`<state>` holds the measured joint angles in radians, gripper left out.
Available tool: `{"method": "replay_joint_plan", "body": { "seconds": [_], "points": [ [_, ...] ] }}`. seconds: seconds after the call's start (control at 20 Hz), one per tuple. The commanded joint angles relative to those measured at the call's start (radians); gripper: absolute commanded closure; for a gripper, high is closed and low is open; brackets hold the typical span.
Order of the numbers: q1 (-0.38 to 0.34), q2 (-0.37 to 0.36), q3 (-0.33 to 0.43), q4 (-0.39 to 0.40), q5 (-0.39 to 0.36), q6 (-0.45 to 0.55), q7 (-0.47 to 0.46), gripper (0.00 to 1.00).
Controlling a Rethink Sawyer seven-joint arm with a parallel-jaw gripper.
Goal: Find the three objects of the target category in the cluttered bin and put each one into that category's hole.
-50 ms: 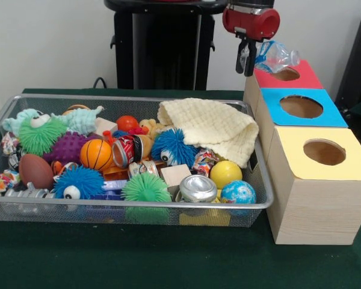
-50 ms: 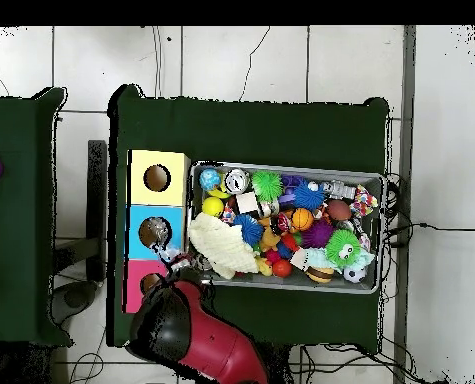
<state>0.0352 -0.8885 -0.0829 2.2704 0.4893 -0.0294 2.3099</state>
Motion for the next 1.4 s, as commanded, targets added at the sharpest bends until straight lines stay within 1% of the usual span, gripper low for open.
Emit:
{"method": "replay_joint_plan", "body": {
  "seconds": [0.05, 0.25, 0.5, 0.6, 0.75, 0.9, 1.15, 1.3, 1.4],
  "points": [
    [0.013, 0.049, 0.073, 0.028, 0.057, -0.081, 0.301, 1.00],
    [0.049, 0.058, 0.045, 0.005, 0.087, -0.064, 0.293, 1.00],
    [0.106, 0.070, -0.019, -0.049, 0.140, 0.005, 0.251, 1.00],
    [0.134, 0.082, -0.037, -0.066, 0.163, 0.013, 0.248, 1.00],
    [0.147, 0.100, -0.035, -0.077, 0.184, 0.004, 0.247, 1.00],
    [0.171, 0.116, -0.052, -0.096, 0.210, 0.009, 0.238, 1.00],
    [0.177, 0.129, -0.046, -0.105, 0.230, -0.002, 0.236, 1.00],
    [0.161, 0.133, -0.038, -0.113, 0.226, -0.004, 0.222, 1.00],
    [0.166, 0.139, -0.050, -0.127, 0.233, 0.012, 0.210, 1.00]
  ]
}}
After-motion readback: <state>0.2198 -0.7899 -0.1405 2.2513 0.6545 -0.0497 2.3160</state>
